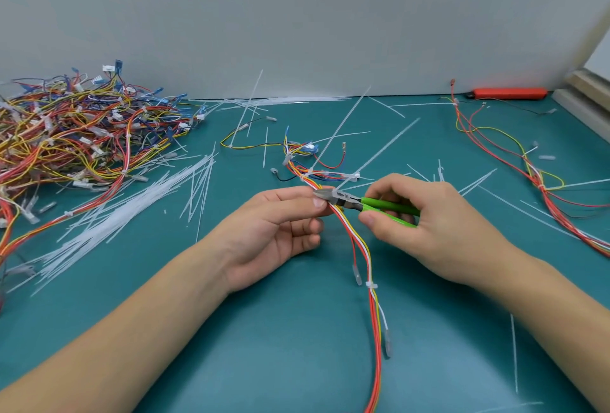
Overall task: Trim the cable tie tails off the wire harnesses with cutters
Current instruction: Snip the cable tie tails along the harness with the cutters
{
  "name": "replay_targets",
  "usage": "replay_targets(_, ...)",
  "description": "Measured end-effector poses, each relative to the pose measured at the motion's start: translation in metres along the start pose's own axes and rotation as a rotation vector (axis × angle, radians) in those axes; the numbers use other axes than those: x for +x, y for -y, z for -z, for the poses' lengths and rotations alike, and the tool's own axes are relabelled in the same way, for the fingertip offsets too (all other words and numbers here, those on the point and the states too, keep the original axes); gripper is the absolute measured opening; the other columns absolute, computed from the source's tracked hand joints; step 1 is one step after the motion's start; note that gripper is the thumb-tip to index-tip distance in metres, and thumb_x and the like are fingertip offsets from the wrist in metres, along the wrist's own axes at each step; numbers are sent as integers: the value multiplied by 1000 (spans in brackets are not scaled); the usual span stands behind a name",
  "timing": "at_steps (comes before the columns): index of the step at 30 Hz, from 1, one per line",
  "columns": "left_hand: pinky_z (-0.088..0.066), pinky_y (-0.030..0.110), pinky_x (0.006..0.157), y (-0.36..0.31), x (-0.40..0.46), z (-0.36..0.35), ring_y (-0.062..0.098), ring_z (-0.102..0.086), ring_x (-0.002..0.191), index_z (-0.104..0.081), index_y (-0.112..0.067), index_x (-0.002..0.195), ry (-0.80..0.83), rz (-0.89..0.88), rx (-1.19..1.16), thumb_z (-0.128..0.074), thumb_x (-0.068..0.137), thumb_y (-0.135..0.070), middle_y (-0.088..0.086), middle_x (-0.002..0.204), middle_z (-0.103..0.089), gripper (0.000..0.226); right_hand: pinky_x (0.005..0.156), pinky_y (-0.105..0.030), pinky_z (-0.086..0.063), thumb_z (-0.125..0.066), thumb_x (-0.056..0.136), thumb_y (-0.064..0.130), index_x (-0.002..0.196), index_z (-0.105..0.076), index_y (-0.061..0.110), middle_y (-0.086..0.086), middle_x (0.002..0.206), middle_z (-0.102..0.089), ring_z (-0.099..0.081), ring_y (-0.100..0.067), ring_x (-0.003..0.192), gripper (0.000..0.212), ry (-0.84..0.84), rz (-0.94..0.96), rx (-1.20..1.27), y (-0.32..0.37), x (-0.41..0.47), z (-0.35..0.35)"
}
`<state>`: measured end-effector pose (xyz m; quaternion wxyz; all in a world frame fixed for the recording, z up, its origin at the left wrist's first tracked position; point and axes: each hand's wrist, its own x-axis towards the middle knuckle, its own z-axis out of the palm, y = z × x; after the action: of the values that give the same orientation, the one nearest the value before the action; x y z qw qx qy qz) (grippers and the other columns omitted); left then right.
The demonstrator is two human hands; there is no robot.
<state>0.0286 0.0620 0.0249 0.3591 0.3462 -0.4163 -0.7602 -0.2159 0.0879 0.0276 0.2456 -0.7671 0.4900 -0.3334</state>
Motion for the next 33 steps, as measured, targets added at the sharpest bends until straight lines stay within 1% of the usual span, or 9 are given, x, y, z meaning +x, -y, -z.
replay_targets(4,-55,24,63,0,-1,0,11,-58,65,-70,-1,116,8,-1,-3,-72,84,-9,6,96,-72,33,70,-34,-49,-68,88,52,98,-67,31,7,81,-67,-58,-15,72,23,-14,0,-6,0,-1,0)
replay_targets(8,-55,24,62,0,0,-1,11,-57,64,-73,-3,108,-10,2,2,-71,83,-6,7,94,-71,26,95,-25,-49,-70,86,51,119,-66,34,20,110,-68,-63,-7,111,37,5,21,-84,-2,-2,-1)
replay_targets(11,-55,24,62,0,0,-1,11,-58,64,-74,-5,106,-4,2,-6,-69,84,-7,7,94,-70,23,101,-24,-46,-67,86,54,125,-65,35,23,117,-66,-60,-4,119,44,4,29,-105,-2,-2,-1)
replay_targets(14,-55,24,62,0,0,0,11,-58,64,-74,-5,105,0,5,-9,-69,84,-7,7,94,-71,22,101,-28,-48,-64,86,56,124,-65,36,22,116,-67,-61,-6,118,43,0,30,-99,-1,-2,-1)
replay_targets(17,-55,24,62,1,0,0,12,-58,64,-73,-3,109,6,3,-6,-71,84,-7,8,95,-71,25,99,-31,-50,-67,87,48,120,-67,33,20,113,-69,-63,-8,115,36,-16,35,-84,-3,-2,-1)
replay_targets(22,-54,24,62,0,0,0,12,-57,64,-70,0,118,-7,14,-1,-70,82,-11,7,95,-71,38,94,-28,-49,-71,88,42,116,-68,30,16,108,-70,-64,-12,109,31,-42,61,-66,-5,0,-3)
replay_targets(26,-54,23,63,-1,-1,0,12,-56,65,-73,-2,115,13,14,7,-69,83,-13,5,95,-72,34,91,-31,-51,-72,87,43,112,-68,30,15,101,-69,-65,-13,102,28,-56,70,-72,-5,1,-2)
replay_targets(29,-53,23,64,-1,-1,0,11,-55,67,-73,-2,117,34,12,13,-68,85,-15,3,95,-71,35,80,-37,-52,-72,87,46,103,-67,31,12,88,-69,-63,-15,86,23,-63,56,-52,-3,1,-2)
replay_targets(33,-52,23,66,-2,-2,0,11,-54,68,-77,-14,105,74,0,21,-65,90,-20,-3,89,-69,20,76,-37,-51,-70,88,49,100,-68,31,12,84,-70,-64,-17,79,22,-76,51,-37,0,2,-3)
